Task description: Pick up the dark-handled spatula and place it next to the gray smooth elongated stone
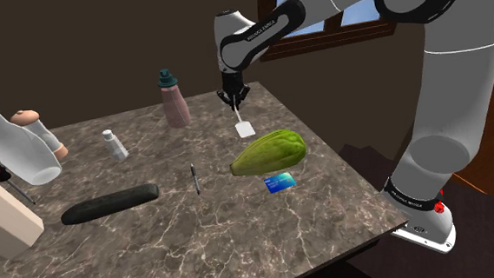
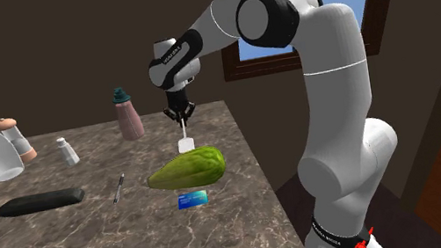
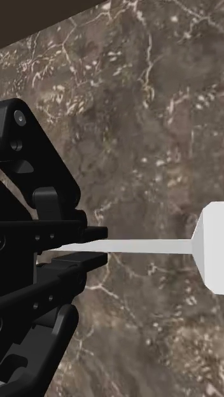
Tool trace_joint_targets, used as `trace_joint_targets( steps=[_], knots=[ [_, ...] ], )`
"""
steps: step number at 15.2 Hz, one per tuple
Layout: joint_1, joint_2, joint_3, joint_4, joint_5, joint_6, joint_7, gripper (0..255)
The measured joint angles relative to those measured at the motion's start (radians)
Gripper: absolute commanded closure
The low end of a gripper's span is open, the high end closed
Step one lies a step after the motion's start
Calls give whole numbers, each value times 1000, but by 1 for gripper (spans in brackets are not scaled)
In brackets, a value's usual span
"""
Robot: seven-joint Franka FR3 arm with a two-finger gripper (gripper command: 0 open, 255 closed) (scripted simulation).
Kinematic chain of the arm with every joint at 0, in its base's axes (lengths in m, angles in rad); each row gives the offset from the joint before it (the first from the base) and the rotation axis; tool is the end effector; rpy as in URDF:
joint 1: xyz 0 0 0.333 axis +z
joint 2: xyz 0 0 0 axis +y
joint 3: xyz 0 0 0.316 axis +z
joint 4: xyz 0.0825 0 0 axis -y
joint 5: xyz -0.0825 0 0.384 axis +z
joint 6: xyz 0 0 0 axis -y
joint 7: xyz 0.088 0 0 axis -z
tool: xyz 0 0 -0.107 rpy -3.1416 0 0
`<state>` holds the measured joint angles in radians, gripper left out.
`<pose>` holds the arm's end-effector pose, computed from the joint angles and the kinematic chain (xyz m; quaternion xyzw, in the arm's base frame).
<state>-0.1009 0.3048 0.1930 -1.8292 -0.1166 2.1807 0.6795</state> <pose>0.6334 0.0462 0.3749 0.9641 -0.2634 0.0323 0.0084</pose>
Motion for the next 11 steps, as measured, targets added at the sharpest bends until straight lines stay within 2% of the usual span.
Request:
trace_joint_targets(
  steps=[11],
  knots=[
    [-4,-57,5,76,19,-131,-18,255]
  ],
)
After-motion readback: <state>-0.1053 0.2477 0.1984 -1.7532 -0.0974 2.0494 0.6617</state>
